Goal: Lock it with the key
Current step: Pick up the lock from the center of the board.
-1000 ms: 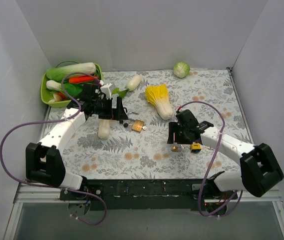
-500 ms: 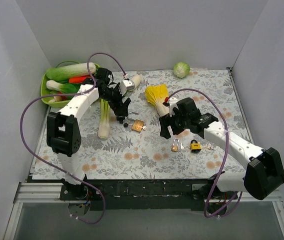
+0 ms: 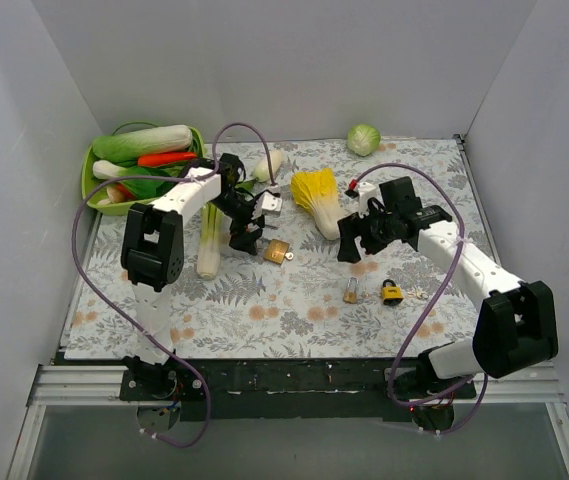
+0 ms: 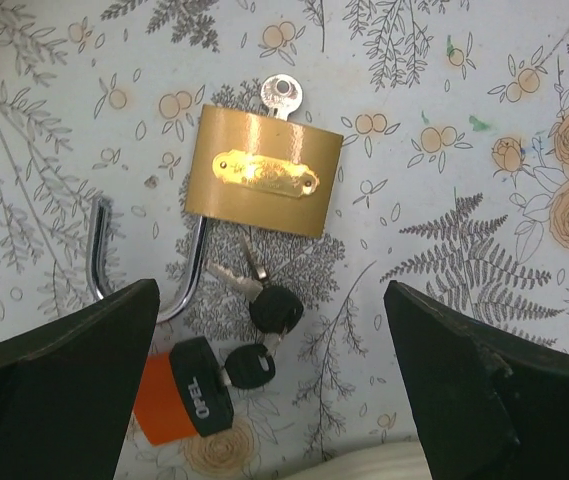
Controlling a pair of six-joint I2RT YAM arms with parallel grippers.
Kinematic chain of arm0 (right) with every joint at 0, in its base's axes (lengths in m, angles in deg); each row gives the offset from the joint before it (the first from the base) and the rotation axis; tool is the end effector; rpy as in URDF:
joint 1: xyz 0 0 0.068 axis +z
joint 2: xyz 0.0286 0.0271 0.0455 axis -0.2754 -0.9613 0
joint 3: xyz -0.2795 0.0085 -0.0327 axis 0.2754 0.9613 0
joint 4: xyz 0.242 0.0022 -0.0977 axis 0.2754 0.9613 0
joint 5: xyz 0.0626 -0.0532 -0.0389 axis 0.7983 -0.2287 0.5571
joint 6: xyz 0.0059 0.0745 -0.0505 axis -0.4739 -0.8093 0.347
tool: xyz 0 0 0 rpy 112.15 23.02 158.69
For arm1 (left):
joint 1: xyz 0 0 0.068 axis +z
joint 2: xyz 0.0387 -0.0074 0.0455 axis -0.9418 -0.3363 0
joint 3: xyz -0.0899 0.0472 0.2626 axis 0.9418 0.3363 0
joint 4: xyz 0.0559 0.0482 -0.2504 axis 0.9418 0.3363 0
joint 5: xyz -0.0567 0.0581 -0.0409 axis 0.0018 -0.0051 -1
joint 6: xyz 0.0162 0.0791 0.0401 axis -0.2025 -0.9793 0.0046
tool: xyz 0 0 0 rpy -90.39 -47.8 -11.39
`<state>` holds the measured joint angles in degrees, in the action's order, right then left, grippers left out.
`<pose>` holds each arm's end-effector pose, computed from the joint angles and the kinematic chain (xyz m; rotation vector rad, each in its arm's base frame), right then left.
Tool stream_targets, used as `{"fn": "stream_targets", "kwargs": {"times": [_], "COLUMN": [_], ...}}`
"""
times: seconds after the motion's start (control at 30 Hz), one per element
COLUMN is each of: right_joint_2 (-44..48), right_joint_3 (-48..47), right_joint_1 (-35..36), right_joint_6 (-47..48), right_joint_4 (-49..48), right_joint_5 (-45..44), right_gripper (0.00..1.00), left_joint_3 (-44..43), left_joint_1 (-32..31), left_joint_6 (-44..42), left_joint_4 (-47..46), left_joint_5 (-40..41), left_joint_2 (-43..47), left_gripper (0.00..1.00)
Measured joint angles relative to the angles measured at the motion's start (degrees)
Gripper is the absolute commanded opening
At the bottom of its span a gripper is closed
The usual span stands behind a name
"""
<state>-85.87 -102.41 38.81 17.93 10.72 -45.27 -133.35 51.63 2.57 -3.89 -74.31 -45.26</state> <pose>0.2785 0.1472 0.2386 -0.7638 2.3336 0.5566 0.3695 -0.1830 0.1837 1.3747 2.4095 -1.0636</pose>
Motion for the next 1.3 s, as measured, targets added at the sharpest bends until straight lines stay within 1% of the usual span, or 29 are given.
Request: {"fn": "stream_targets", "kwargs": {"times": [0.17, 0.37, 0.5, 0.6, 0.63, 0.7, 0.73, 0.77, 0.8, 0.83, 0.87, 1.07, 1.1, 1.17, 1.2, 1.3], "right_joint_2": [-2.0, -2.0, -2.0, -2.0, -2.0, -2.0, -2.0, -2.1, -2.1, -2.1, -2.1, -2.3, -2.3, -2.9, -3.1, -4.0], "right_joint_3": [-2.1, -4.5, -4.8, -4.8, -4.8, -4.8, -4.8, -4.8, -4.8, -4.9, -5.0, -5.1, -5.1, -5.1, -5.1, -5.1], "right_joint_1": [-4.7, -5.2, -6.1, -6.8, -7.0, -7.2, -7.4, -7.4, -7.4, -7.4, -7.4, -7.5, -7.5, -7.5, -7.5, -7.5], "right_joint_6": [0.1, -0.1, -0.1, -0.1, -0.1, -0.1, -0.1, -0.1, -0.1, -0.1, -0.1, -0.6, -1.0, -1.7, -1.9, -3.0], "right_joint_4": [2.5, 3.1, 3.3, 4.0, 4.2, 4.4, 4.4, 4.4, 4.4, 4.4, 4.5, 4.6, 4.6, 4.6, 4.6, 4.5], "right_joint_5": [4.1, 6.9, 7.6, 7.7, 7.7, 7.8, 7.9, 7.9, 8.0, 8.0, 8.1, 8.6, 8.8, 9.8, 10.4, 12.7], "right_gripper": [0.91, 0.91, 0.91, 0.91, 0.91, 0.91, 0.91, 0.91, 0.91, 0.91, 0.92, 0.92, 0.93, 0.93, 0.93, 0.94], "left_joint_3": [0.4, 1.4, 1.8, 3.5, 4.2, 6.1, 6.7, 7.3, 7.8, 8.3, 8.5, 9.2, 9.2, 9.2, 9.3, 9.3], "left_joint_1": [-3.6, -5.9, -6.4, -6.7, -6.8, -7.0, -7.1, -7.2, -7.4, -7.5, -7.7, -8.7, -8.8, -9.1, -9.2, -9.8], "left_joint_6": [-2.1, -2.2, -2.8, -2.9, -2.9, -2.8, -2.6, -2.4, -2.3, -2.2, -1.9, -1.6, -1.3, -0.7, -0.3, 1.3], "left_joint_4": [-2.9, -7.7, -8.4, -10.4, -11.3, -13.4, -14.0, -14.6, -14.8, -15.1, -15.1, -15.2, -15.3, -15.5, -15.6, -16.0], "left_joint_5": [0.5, 1.6, 1.9, 1.8, 1.9, 2.1, 2.3, 2.5, 2.6, 2.9, 3.1, 4.7, 4.7, 4.9, 5.1, 5.9], "left_joint_2": [-2.8, -4.4, -6.4, -5.7, -5.3, -4.4, -4.1, -3.8, -3.5, -3.1, -2.9, -2.0, -1.9, -1.7, -1.7, -1.4], "left_gripper": [0.98, 0.98, 0.98, 0.97, 0.93, 0.87, 0.83, 0.71, 0.62, 0.57, 0.49, 0.34, 0.30, 0.26, 0.21, 0.17]}}
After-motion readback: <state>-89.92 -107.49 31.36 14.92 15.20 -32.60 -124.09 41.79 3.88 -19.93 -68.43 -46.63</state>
